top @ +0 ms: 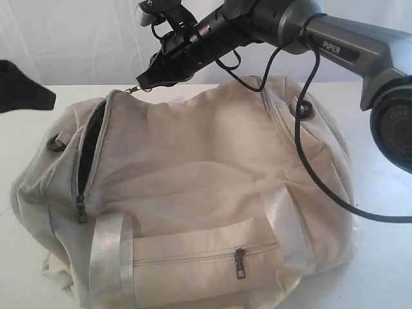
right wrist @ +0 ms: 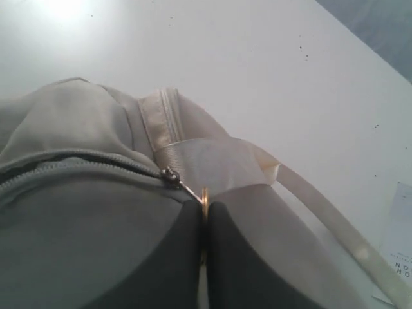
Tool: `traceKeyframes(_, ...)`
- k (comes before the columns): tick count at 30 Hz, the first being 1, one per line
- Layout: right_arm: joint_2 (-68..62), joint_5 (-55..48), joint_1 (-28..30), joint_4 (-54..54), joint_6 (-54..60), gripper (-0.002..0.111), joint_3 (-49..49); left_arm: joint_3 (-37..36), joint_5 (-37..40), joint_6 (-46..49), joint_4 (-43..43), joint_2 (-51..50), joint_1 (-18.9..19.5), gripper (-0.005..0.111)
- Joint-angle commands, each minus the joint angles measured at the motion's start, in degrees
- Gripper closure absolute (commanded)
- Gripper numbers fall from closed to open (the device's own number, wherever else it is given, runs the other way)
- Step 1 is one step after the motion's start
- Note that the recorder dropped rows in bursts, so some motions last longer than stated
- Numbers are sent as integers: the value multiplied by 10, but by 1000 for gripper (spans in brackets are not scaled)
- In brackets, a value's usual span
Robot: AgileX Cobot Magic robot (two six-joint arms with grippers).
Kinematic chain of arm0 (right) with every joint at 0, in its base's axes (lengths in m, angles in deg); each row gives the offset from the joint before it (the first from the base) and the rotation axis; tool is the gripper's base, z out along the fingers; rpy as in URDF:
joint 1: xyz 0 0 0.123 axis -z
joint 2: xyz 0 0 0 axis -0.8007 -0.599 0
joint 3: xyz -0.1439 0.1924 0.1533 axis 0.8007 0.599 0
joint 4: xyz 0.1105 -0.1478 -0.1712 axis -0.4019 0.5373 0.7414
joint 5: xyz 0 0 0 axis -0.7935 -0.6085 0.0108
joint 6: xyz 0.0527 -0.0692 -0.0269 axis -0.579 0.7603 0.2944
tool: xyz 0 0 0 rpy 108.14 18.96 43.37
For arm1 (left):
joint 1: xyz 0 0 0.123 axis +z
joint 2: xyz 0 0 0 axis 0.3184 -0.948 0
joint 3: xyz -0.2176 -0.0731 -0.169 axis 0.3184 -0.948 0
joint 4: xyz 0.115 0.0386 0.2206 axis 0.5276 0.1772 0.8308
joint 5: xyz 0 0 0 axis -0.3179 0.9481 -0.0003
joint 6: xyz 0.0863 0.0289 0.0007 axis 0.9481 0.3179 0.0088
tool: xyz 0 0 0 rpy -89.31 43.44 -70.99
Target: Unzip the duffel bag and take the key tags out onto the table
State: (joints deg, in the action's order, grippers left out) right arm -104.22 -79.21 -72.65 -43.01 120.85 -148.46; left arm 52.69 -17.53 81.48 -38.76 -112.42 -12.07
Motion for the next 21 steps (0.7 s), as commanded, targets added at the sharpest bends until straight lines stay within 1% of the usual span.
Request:
traceKeyframes(1, 9, -2, 6, 2, 8, 108, -3, 71, -22, 73, -61, -100, -46, 39)
traceKeyframes(2, 9, -5, 6, 2, 8, 108, -3, 91, -46, 76, -52, -135, -68, 39)
traceKeyframes(4, 9, -11, 6, 2, 9, 108, -3, 125, -88, 76, -24, -195, -98, 39)
traceKeyframes(6, 9, -11, 6, 2, 11, 108, -3, 148, -118, 73, -12, -238, -113, 40)
traceKeyframes(8, 9, -11, 6, 2, 13, 108, -3, 159, -120, 73, -10, -265, -113, 42)
traceKeyframes(9, 9, -11, 6, 2, 14, 108, -3, 159, -119, 73, -3, -272, -113, 46)
traceKeyframes(13, 9, -10, 6, 4, 22, 108, -3, 159, -111, 69, 16, -282, -113, 69)
traceKeyframes(17, 9, -7, 7, 12, 22, 108, -3, 159, -107, 61, 31, -278, -113, 102)
traceKeyframes(18, 9, -4, 7, 17, 22, 108, -3, 159, -101, 61, 35, -276, -113, 107)
traceKeyframes(21, 9, 1, 13, 32, 22, 108, -3, 161, -83, 54, 65, -265, -112, 107)
